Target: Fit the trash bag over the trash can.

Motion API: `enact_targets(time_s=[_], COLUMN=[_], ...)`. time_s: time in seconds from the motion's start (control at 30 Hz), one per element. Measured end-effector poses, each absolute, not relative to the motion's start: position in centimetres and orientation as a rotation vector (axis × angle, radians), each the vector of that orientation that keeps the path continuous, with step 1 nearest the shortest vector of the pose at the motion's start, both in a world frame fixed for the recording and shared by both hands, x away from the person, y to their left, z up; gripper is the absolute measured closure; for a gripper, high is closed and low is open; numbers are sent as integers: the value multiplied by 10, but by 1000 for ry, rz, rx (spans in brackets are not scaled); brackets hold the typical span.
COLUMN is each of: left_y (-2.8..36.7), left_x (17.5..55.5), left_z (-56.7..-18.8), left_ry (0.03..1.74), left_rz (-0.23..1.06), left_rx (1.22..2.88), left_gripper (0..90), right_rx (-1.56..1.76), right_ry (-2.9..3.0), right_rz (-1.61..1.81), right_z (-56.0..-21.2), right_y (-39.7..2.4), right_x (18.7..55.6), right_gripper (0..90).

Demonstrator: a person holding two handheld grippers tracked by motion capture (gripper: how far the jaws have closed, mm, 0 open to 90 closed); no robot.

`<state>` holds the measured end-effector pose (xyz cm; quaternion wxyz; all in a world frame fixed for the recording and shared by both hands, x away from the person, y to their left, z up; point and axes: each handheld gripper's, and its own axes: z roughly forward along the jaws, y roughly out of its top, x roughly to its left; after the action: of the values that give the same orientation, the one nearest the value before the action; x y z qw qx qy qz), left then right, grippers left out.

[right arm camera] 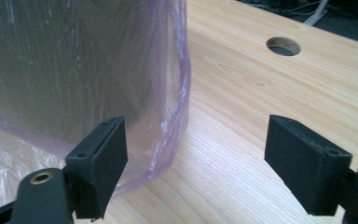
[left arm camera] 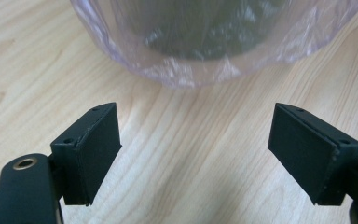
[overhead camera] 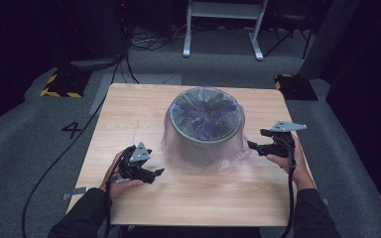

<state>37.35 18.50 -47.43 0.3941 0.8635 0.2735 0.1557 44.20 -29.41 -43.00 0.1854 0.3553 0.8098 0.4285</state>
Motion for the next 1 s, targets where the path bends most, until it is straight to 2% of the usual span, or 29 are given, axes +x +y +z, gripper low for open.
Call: enact_targets(time_s=[0.5,1.0], left_y=[186,191], left_x=[367,365], left_z=[-500,-504], left_ry=[722,726], left_rz=[315,290], left_rx=[2284,2252], left_gripper=[160,154], right_rx=[910,813], right_ry=[2188,2132], right_rz=[1294,1318], right_z=[-403,-364], right_y=[-300,-284], right_x=[427,420], right_gripper=[189,194])
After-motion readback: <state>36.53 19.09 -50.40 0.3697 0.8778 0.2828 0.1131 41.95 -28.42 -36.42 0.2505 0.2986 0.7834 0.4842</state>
